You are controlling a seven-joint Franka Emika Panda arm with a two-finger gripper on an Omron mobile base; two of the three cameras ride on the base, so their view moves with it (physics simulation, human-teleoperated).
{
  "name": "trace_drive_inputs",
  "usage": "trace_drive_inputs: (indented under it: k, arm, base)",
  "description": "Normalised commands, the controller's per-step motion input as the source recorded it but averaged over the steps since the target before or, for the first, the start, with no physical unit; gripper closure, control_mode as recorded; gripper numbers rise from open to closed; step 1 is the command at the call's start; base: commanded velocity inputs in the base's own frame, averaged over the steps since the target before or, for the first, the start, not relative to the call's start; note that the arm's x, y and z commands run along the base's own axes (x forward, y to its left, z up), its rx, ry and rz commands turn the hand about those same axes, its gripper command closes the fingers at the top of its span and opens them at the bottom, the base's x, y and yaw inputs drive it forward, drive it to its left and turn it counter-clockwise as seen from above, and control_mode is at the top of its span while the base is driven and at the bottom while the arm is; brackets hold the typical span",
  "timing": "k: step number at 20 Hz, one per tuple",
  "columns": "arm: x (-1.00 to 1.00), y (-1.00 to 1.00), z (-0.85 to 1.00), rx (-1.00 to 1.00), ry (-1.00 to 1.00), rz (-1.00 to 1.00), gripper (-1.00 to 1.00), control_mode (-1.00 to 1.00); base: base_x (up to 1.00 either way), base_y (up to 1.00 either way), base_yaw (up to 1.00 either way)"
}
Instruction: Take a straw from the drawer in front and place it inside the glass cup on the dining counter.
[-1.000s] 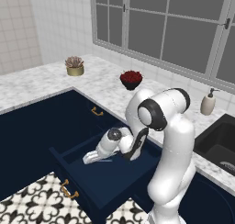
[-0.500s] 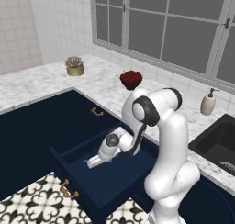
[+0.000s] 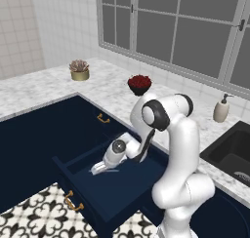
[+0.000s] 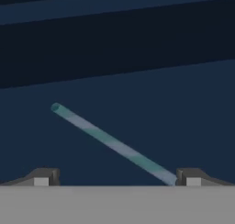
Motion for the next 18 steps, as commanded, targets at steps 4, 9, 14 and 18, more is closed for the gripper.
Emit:
trace_drive_inputs:
  k: [4, 9, 14, 18]
  arm:
    - [0.68, 0.53, 0.00, -0.14, 0.18, 0.00, -1.00, -1.00]
    - [0.85, 0.47, 0.16, -0.13, 0.17, 0.00, -1.00, -1.00]
    - [0.73, 0.37, 0.25, -0.11, 0.14, 0.00, -1.00, -1.00]
    - [0.16, 0.14, 0.46, -0.11, 0.05, 0.00, -1.00, -1.00]
  base:
    - [0.00, 0.00, 0.00]
    - [0.00, 0.00, 0.00]
    - [0.00, 0.00, 0.00]
    - [0.00, 0.00, 0.00]
